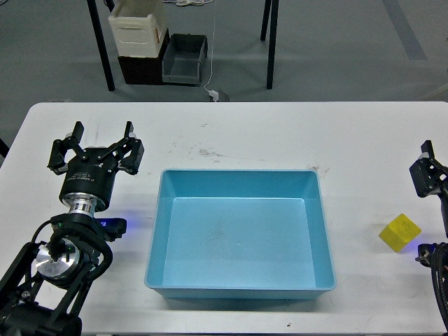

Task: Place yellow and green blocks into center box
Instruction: 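Move the right gripper toward the yellow cube beside the tray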

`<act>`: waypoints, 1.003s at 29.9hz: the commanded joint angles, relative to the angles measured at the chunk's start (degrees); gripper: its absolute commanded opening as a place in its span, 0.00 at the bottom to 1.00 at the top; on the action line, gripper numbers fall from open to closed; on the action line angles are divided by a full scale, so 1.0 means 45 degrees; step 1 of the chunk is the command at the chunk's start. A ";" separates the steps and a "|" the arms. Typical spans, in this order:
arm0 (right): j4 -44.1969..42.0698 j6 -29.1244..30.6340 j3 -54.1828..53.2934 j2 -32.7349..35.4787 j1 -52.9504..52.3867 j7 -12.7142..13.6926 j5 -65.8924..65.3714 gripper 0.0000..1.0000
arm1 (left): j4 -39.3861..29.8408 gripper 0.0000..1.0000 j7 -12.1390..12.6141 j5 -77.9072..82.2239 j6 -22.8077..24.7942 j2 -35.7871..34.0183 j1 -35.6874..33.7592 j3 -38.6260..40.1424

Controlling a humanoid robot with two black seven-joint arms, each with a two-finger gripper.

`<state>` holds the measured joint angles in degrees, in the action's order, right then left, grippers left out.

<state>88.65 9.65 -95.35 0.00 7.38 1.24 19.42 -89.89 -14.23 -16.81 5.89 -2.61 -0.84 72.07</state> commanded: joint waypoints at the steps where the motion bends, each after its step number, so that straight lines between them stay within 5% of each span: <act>1: -0.0110 0.0102 0.0054 0.0000 -0.0019 -0.0001 -0.0115 1.00 | 0.0091 1.00 -0.0003 0.0005 -0.0001 -0.0006 -0.0029 0.0001; 7: -0.0188 0.0200 0.0153 0.0000 0.0001 -0.0001 -0.1438 1.00 | 0.0092 1.00 -0.0022 -0.0034 0.0018 0.0033 -0.0048 -0.0019; 17: -0.0071 0.0337 0.0309 0.2126 -0.1461 -0.0040 -1.1182 1.00 | 0.0092 1.00 -0.0022 0.0005 -0.0001 0.0033 -0.0107 0.0001; 26: -0.0169 0.0434 0.3605 0.8839 -0.4235 -0.0176 -1.7646 1.00 | 0.0248 1.00 -0.0022 0.0005 0.0018 0.0091 -0.0088 -0.0019; 30: -0.0188 0.0922 0.5323 1.1869 -0.5367 -0.1831 -2.1335 1.00 | 0.0248 1.00 -0.0042 0.0005 0.0018 0.0072 -0.0088 0.0001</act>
<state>87.85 12.57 -77.15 43.92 -12.86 -1.42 -64.60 -88.79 -14.33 -16.78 5.89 -2.22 -1.26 71.99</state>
